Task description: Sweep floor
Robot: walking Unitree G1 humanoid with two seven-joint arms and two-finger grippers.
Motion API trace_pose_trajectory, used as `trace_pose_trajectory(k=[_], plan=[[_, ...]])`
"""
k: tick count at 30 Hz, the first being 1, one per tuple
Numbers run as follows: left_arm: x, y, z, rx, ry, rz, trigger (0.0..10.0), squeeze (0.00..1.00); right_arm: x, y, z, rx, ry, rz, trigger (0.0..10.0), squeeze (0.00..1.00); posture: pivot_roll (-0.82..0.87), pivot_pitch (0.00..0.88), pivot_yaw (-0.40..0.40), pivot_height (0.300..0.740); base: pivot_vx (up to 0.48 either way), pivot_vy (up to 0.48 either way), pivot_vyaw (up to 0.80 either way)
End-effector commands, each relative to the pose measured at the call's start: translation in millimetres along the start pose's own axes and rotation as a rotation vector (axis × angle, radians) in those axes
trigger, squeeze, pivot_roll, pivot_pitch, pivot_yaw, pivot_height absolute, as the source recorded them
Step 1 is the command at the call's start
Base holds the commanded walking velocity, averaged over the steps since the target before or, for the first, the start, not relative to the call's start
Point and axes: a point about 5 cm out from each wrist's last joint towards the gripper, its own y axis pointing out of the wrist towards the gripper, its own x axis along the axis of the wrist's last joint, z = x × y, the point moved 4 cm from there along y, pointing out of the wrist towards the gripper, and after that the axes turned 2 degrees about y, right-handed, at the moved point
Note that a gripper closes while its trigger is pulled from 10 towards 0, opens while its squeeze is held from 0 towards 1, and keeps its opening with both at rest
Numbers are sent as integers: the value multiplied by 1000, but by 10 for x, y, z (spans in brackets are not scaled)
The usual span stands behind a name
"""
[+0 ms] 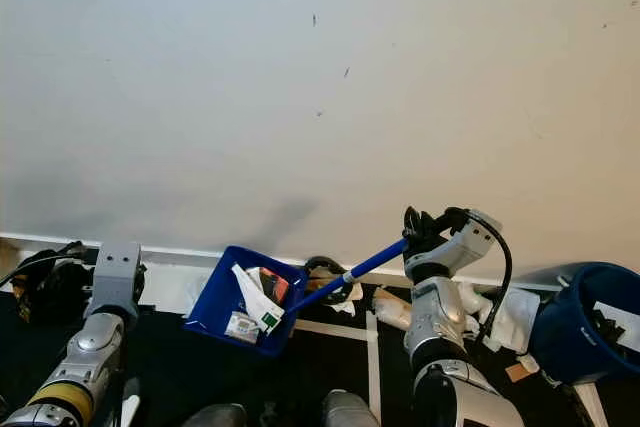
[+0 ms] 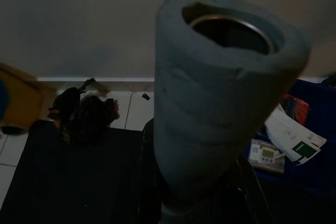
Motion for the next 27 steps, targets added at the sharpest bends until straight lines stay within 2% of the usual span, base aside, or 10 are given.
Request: trace_pose_trajectory(k=[1,9,18,27], plan=[[-225,-57,-126,-36,-51,85,10000,0,97,22,19,19,15,-45,10000,0,103,12,-26,740,0,0,0],[-222,-59,-187,-68,-30,76,10000,0,167,-42,-71,19,24,-81,10000,0,87,10,-16,740,0,0,0],[-162,-45,-252,-97,-17,51,10000,0,61,-128,-110,31,-7,-27,10000,0,83,13,-17,740,0,0,0],[-155,-42,-292,-106,-18,48,10000,0,84,-161,-158,13,-10,-34,10000,0,75,15,-17,740,0,-480,0]])
